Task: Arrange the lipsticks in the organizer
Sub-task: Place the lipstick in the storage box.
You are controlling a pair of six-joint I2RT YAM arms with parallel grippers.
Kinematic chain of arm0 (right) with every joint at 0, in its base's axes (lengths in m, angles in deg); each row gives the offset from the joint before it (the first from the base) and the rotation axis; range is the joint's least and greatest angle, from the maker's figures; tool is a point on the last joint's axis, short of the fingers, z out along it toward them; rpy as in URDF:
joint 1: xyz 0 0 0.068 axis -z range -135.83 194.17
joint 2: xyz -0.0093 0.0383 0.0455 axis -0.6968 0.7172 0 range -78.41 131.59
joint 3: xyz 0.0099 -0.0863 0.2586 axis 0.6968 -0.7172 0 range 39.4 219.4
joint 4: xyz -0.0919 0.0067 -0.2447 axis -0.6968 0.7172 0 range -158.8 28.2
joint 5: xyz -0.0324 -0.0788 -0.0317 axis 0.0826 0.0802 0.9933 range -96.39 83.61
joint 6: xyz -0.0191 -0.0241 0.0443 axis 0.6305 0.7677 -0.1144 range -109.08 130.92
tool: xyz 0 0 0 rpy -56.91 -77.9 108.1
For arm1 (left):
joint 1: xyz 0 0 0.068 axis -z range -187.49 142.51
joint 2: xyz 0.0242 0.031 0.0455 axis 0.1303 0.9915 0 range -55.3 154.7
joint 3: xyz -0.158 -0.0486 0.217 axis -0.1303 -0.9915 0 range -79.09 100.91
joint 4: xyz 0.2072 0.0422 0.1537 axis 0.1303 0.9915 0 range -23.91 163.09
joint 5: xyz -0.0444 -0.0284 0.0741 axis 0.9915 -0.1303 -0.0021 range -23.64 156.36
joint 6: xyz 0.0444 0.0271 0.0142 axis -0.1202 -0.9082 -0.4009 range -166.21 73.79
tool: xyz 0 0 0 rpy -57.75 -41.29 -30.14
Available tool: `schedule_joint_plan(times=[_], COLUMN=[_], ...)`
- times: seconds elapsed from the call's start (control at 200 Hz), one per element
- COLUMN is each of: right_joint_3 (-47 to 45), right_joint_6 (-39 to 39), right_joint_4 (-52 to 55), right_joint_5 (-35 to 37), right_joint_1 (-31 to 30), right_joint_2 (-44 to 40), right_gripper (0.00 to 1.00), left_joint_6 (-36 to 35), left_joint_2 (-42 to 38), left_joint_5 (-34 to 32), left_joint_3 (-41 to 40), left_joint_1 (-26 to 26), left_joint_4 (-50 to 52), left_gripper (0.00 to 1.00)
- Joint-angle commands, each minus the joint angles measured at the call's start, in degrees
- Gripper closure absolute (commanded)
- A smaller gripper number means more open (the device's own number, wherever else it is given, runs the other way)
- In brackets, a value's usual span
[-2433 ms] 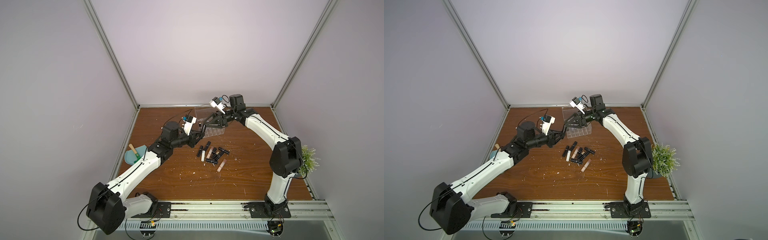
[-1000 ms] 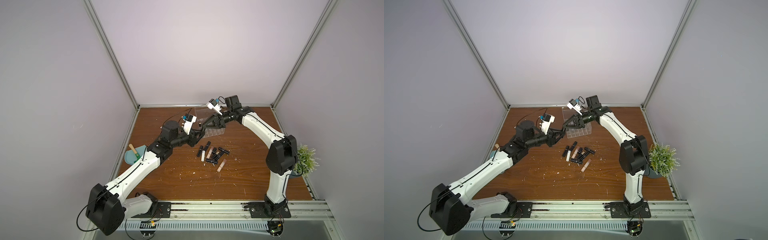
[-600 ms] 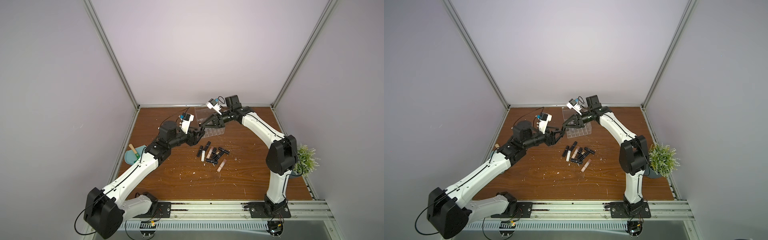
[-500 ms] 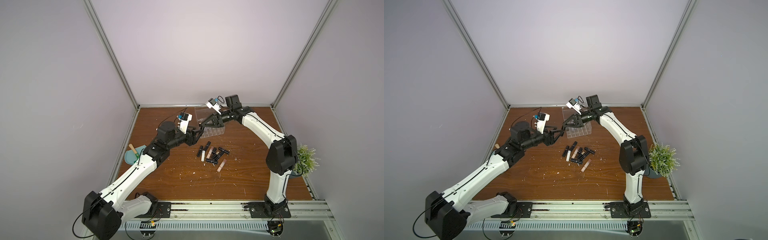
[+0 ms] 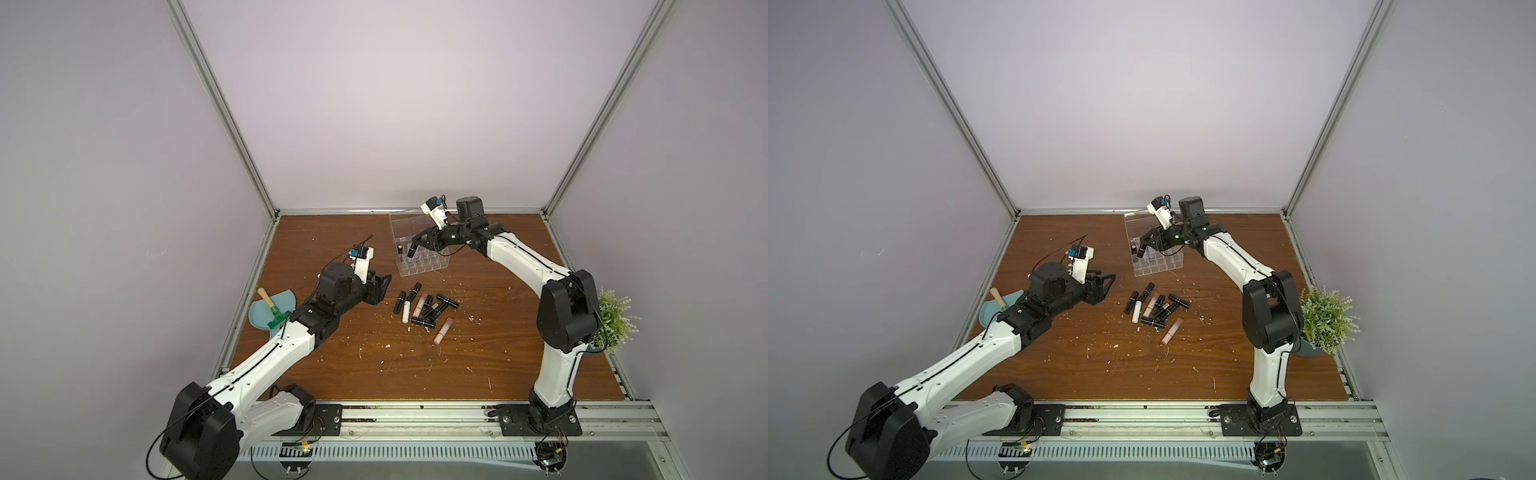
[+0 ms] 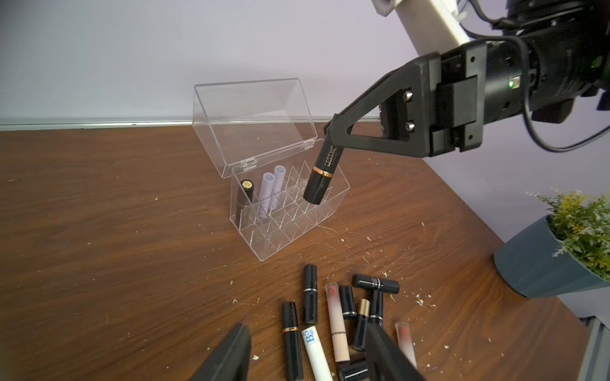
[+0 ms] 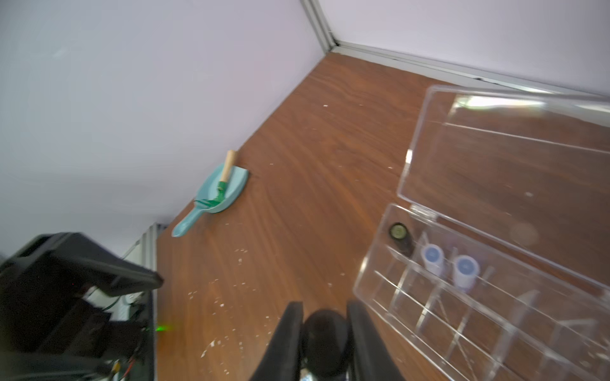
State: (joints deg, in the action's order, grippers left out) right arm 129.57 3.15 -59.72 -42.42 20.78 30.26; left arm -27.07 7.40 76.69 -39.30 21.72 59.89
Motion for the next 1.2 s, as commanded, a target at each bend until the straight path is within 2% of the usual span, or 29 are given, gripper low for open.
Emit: schedule_joint_plan(times=[0.0, 0.18, 0.34, 0.585, 1.196], right_joint_3=[-3.07, -8.48, -10.83, -12.77, -8.72], right_joint_6=[-3.8, -2.87, -1.76, -1.81, -2.08], right_joint_4=[-10.69, -17.67, -21.1, -26.34, -27.09], right_joint_5=[10.72, 21.04, 25.22, 27.17, 25.66], right_joint_1=[0.55, 0.47, 0.45, 0.25, 0.02], right_joint_2=[-4.97, -6.39, -5.62, -3.71, 3.54], right_gripper=[0.86, 0.86, 0.85, 0.84, 0.84], left_joint_6=[-0.94, -0.7, -0.41, -0.15, 0.24], left_joint_2=[0.51, 1.04, 1.02, 1.02, 1.89], left_joint_5=[-1.1, -0.62, -0.52, -0.38, 0.95], left_joint_3=[-0.05, -0.19, 0.12, 0.49, 1.86], left_joint_1=[-0.3, -0.23, -0.25, -0.06, -0.08], left_joint_4=[-2.66, -2.99, -2.53, -1.83, -0.49], left_gripper=[0.4, 0.41, 0.41, 0.41, 0.41])
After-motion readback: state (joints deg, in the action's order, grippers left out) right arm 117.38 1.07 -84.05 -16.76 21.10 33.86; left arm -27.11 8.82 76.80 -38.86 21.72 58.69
